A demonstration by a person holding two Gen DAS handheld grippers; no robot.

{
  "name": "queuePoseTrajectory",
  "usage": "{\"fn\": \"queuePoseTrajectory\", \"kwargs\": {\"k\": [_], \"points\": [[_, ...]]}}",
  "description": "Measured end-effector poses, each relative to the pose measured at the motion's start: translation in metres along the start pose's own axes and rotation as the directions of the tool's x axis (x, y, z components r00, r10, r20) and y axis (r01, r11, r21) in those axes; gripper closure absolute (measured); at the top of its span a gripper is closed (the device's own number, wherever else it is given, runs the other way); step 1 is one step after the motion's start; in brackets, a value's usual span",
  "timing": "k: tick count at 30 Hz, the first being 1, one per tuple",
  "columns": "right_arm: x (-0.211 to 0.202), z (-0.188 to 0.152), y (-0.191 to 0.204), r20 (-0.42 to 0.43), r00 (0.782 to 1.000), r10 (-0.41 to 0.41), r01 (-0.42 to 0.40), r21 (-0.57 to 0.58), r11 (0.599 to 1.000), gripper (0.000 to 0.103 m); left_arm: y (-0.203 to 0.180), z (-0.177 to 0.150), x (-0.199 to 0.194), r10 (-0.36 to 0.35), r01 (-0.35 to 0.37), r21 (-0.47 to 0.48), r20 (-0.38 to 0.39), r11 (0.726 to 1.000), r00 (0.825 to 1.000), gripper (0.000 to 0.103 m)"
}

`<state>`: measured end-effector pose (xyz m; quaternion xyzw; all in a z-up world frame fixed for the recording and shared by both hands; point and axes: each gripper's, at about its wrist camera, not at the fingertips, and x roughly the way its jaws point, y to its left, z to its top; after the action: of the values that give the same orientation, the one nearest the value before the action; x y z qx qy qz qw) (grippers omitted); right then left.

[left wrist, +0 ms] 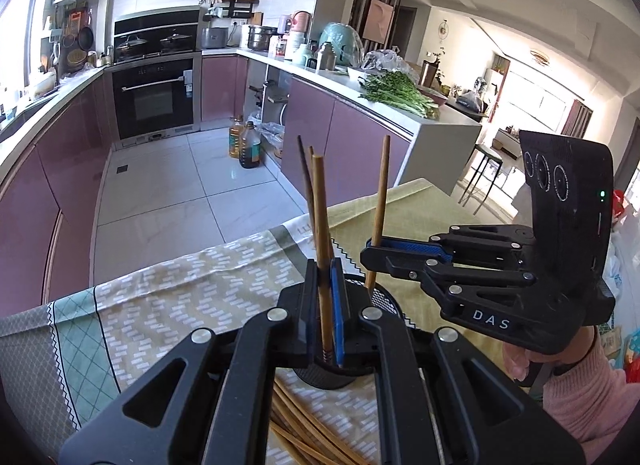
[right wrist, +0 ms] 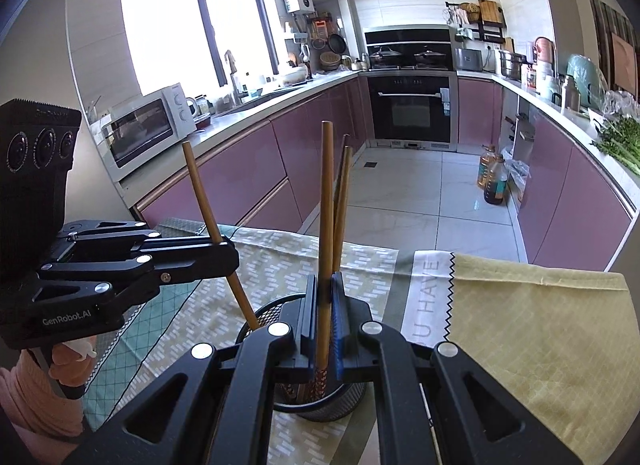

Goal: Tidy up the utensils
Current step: 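Open both tools to release the chopsticks into the cup, then return both tools to the pile and grasp a chopstick with the right tool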

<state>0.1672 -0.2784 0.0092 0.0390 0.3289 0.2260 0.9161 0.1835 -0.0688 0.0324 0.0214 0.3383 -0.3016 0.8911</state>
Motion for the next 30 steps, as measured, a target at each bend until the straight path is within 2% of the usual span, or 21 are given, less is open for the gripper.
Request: {"fn": "queuePoseTrajectory", "kwargs": {"k": [10,12,16,18,21,24,27,30], "points": [[0.009,-0.005,-0.003,-0.007,1.000,-0.011,0.011,0.040,0.999,0.095,0.008,-0.005,0.014,0.001,-0.001,-0.050,-0.005,0.999,1.000,0.093],[0.005,-0.008,-0.001,0.003,1.000,-0.007,0.007,0.041,0.999,0.085,0.013,-0.010,0.007,-0.013,0.015,-0.077,0.024,0.997,1.000,0.083],[-0.014,-0.015,0.008,0.050,0.999,-0.002,0.001,0.016,1.000,0.078,0.019,-0.027,-0.017,-0.001,0.011,-0.097,0.097,0.995,0.995,0.069],[-0.029,-0.021,0.018,0.076,0.997,0.025,-0.023,-0.018,1.000,0.073,0.017,-0.038,-0.033,0.030,-0.020,-0.070,0.134,0.997,0.991,0.058],[-0.048,-0.031,0.035,0.090,0.993,0.075,-0.068,-0.079,0.995,0.070,0.013,-0.058,-0.050,0.074,-0.068,-0.039,0.157,0.997,0.985,0.051],[-0.053,-0.046,0.053,0.058,0.991,0.118,-0.110,-0.133,0.985,0.070,0.014,-0.078,-0.058,0.109,-0.106,-0.033,0.143,0.994,0.984,0.045],[-0.043,-0.064,0.069,-0.016,0.988,0.153,-0.154,-0.160,0.975,0.070,0.018,-0.097,-0.055,0.138,-0.135,-0.036,0.096,0.990,0.986,0.045],[-0.019,-0.084,0.086,-0.119,0.982,0.150,-0.171,-0.189,0.967,0.070,0.027,-0.116,-0.050,0.148,-0.145,-0.061,0.046,0.987,0.988,0.046]]}}
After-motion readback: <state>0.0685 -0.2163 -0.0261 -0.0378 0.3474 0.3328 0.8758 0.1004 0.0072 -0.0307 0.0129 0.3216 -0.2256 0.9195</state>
